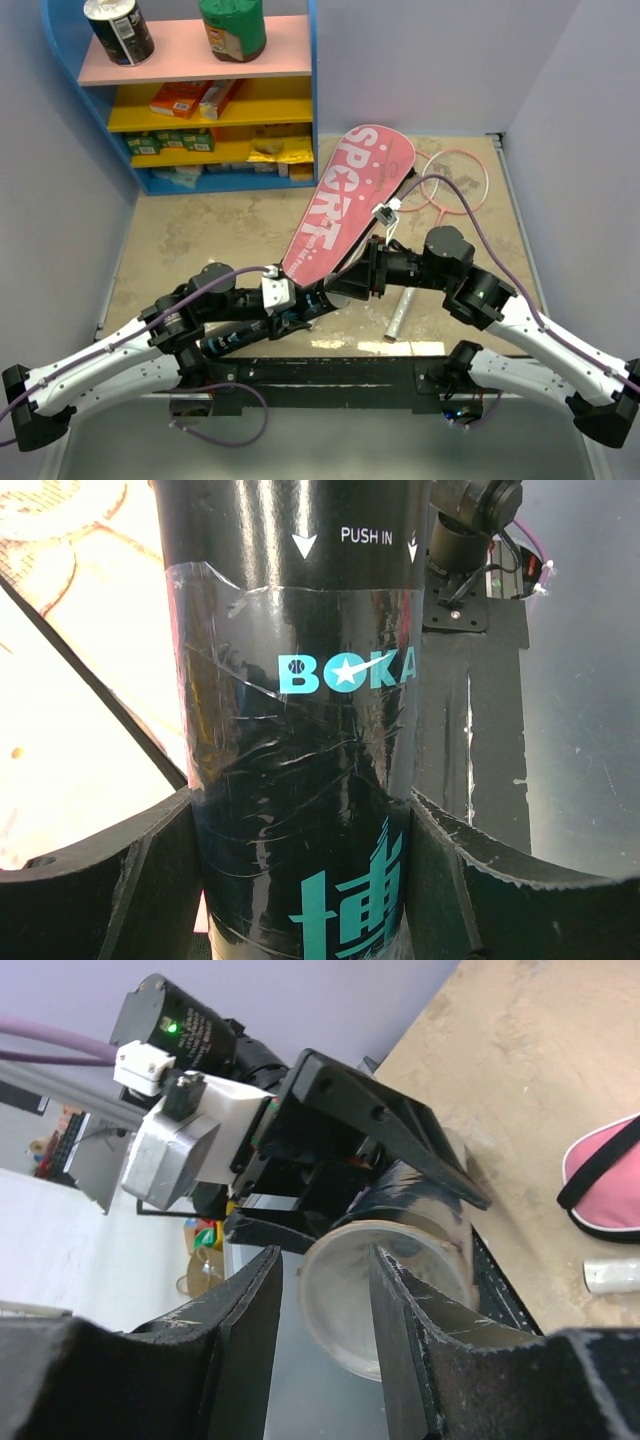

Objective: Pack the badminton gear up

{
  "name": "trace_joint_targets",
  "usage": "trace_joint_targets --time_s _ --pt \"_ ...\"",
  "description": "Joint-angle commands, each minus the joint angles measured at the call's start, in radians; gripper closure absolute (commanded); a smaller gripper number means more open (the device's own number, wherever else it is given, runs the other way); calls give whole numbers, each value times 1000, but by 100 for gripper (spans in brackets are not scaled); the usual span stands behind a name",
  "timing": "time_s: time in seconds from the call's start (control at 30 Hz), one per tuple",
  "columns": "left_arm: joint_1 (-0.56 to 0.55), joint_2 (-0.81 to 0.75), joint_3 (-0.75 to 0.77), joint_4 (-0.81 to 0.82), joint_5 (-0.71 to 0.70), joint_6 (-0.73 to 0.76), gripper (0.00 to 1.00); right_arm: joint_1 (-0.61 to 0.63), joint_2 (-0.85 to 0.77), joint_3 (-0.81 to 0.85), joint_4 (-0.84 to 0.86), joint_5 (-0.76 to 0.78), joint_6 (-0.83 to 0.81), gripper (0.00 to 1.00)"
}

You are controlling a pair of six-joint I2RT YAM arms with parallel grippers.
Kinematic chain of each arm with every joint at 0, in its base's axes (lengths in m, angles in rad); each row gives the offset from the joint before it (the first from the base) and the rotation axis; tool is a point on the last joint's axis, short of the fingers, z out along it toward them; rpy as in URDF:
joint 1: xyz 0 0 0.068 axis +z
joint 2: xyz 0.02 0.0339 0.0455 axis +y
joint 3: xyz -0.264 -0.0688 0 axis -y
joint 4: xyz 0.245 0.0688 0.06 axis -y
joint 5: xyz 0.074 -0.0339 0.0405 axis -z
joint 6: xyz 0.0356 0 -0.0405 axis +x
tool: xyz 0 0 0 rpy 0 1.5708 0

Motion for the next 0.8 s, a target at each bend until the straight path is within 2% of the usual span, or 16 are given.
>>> trace_joint_targets --time_s 0.0,0.37,0.47,0.5,0.57,0.6,0.67,0.77 --pt "-7 -48 21 185 33 -8 100 12 1 -33 -81 73 -20 55" --pt "-7 -70 20 194 24 -10 100 11 -67 -131 -55 77 26 56" --pt "-9 -70 20 194 15 -11 100 11 -56 -133 -63 54 20 66" --pt "-7 -67 21 194 12 -14 100 11 -47 -130 -81 50 14 77" --pt "-6 -63 23 192 -2 -14 100 14 -42 -116 -95 47 1 86" --pt "-6 -62 26 191 -7 -16 100 17 -39 -112 -109 47 -3 94" --pt "-6 -62 24 191 -31 -19 100 20 -39 -102 -123 44 -17 99" --pt "-7 -71 24 192 -79 -22 100 40 -33 -104 -156 45 -32 100"
